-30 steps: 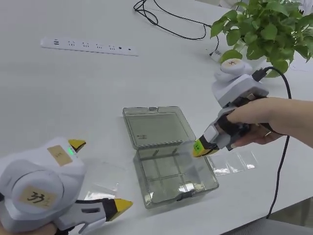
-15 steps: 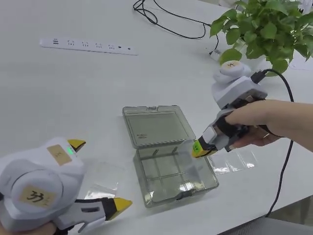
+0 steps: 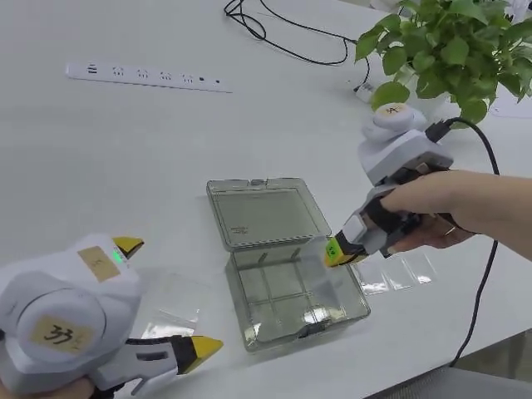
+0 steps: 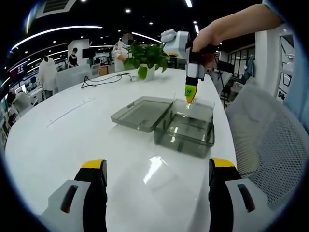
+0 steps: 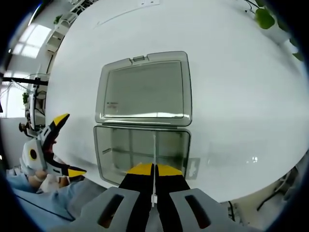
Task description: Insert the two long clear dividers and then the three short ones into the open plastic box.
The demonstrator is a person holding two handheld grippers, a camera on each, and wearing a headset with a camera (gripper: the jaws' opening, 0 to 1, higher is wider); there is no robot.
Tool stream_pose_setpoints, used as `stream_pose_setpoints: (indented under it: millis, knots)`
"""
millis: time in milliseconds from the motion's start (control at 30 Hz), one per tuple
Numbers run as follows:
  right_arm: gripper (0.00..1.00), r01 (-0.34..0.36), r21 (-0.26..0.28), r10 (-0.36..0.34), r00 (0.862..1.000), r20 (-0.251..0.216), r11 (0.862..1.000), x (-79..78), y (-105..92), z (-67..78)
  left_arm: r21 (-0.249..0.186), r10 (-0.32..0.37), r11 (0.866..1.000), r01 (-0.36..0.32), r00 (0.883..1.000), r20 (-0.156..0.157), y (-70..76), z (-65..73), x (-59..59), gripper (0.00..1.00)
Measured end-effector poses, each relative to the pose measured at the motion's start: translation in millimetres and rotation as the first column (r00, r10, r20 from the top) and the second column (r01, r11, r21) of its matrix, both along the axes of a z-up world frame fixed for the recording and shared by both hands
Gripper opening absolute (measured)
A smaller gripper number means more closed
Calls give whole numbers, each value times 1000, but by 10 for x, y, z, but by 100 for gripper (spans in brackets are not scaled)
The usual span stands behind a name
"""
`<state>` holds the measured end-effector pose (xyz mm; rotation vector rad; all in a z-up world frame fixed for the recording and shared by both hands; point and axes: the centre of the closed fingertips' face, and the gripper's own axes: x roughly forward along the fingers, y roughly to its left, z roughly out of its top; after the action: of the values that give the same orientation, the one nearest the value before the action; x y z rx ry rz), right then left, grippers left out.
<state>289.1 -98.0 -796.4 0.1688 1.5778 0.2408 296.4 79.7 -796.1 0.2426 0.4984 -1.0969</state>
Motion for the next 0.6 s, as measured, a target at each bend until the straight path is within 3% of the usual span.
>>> stream_pose_setpoints:
  millis: [600]
  knots:
    - [2,-14,-17,15,1000,5,1000,60,-22,-51,-8,2,1000,-2,1000,1,-13,2,-4,89]
